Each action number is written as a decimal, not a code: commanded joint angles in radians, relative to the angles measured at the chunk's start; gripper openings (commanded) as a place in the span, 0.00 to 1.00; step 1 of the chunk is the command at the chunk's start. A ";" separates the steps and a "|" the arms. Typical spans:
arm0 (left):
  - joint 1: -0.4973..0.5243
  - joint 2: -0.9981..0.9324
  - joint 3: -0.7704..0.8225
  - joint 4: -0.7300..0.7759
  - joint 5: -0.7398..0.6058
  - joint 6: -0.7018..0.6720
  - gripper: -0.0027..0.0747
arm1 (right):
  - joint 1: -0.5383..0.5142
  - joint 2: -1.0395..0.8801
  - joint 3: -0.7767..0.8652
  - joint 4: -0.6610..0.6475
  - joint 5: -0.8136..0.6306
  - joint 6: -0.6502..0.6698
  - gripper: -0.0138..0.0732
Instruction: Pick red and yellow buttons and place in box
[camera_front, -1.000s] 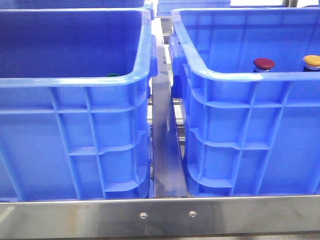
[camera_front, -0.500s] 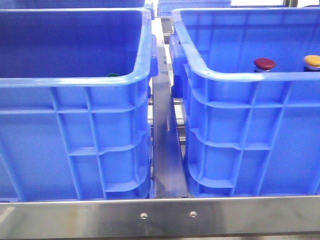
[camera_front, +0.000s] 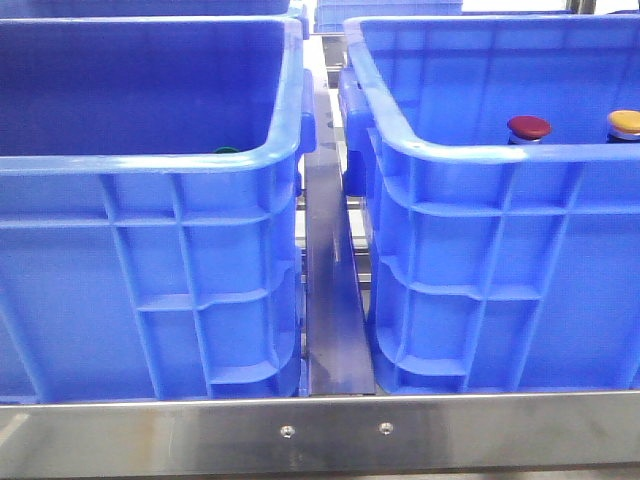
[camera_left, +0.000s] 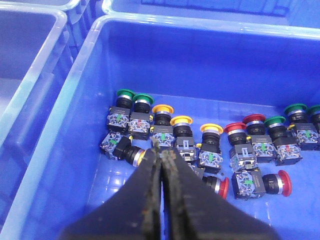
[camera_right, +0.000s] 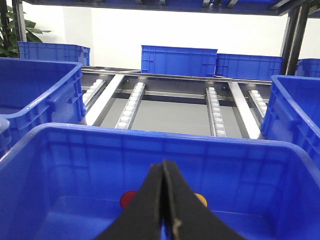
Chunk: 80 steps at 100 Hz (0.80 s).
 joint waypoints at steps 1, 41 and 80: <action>0.003 0.002 -0.027 0.008 -0.060 -0.009 0.01 | -0.004 -0.001 -0.024 0.106 0.031 -0.002 0.08; 0.003 0.002 -0.027 0.007 -0.060 -0.009 0.01 | -0.004 -0.001 -0.024 0.106 0.031 -0.002 0.08; 0.003 0.002 -0.027 0.015 -0.101 -0.007 0.01 | -0.004 -0.001 -0.024 0.106 0.031 -0.002 0.08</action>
